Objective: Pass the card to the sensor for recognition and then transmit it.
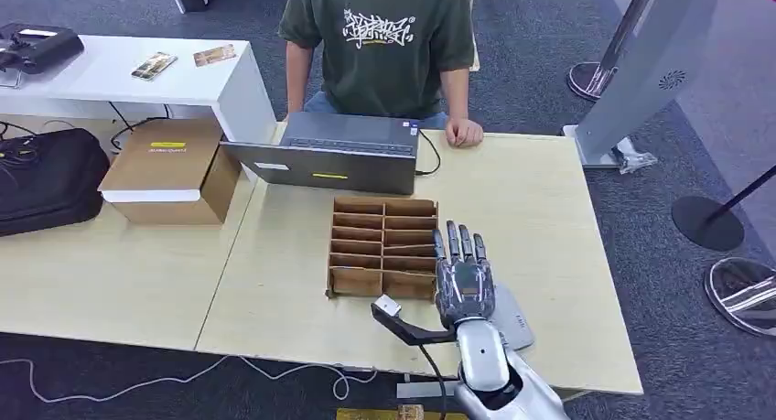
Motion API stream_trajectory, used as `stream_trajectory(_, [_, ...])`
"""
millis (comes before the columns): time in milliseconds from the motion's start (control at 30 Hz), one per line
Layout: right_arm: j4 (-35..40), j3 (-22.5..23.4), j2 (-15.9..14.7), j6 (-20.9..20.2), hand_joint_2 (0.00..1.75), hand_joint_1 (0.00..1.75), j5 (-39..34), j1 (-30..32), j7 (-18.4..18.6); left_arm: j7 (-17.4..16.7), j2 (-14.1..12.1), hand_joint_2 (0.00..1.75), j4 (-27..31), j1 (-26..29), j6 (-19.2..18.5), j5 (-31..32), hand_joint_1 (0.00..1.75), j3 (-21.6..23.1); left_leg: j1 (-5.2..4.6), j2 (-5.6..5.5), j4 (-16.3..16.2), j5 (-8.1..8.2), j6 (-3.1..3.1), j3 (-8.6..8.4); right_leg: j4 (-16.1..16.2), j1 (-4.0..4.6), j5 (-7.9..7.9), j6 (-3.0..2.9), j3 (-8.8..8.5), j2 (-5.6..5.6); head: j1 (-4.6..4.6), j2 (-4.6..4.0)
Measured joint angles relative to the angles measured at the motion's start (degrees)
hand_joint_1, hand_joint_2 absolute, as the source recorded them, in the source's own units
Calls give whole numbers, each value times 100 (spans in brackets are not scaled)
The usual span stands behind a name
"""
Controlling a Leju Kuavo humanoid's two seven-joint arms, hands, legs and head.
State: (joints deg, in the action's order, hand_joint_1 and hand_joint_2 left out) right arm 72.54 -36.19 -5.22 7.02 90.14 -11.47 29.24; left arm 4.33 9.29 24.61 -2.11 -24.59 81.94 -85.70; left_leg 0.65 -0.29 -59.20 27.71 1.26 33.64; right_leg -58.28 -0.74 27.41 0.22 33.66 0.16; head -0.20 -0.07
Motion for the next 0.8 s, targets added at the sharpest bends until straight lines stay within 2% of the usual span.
stream_trajectory(200, [370,63,-83,13,175,0,0,139,-131,7,24,0,0,0,-9,2,0,-33,1,0,0,0,0,-1,0,0,0,0,0,0,-2,0])
stream_trajectory(600, [438,107,-81,125,175,0,0,148,-308,15,48,0,2,-2,-55,55,0,-44,1,0,0,0,0,0,-1,0,0,0,0,0,-2,0])
stream_trajectory(800, [473,243,153,124,175,0,0,194,-623,15,53,0,2,-7,-50,66,0,-46,2,1,0,0,0,0,-1,1,1,-1,0,0,-2,0])
